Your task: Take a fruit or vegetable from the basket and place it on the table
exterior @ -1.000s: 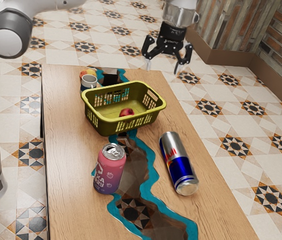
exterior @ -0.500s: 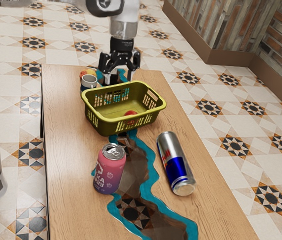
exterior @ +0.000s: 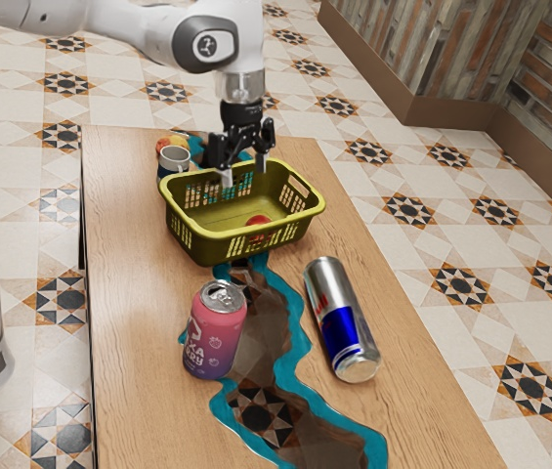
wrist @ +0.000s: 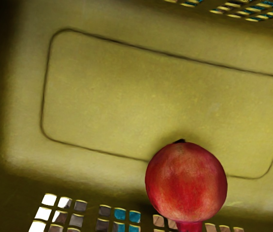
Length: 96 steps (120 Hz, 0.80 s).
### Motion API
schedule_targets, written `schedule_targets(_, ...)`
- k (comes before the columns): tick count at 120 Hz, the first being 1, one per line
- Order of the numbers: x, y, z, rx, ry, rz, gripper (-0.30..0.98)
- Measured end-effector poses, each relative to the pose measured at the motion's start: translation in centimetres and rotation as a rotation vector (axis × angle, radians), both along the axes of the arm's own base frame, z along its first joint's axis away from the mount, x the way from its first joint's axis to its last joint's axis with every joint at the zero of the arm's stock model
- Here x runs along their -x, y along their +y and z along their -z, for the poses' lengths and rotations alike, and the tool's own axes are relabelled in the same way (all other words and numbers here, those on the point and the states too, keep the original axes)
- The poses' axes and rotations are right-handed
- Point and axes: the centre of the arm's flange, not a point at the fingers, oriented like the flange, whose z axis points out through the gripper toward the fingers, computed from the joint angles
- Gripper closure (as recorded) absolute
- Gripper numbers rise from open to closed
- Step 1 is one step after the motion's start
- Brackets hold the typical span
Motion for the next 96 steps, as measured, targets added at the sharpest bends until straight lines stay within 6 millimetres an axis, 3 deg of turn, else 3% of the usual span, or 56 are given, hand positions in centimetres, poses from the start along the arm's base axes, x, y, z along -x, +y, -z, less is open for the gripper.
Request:
schedule_targets(59, -2.8, -0.3, 5.0, -0.01, 0.033, 0.106, 0.01)
schedule_targets(96, -4.0, -0.3, 7.2, -0.017, 0.025, 0.172, 0.01)
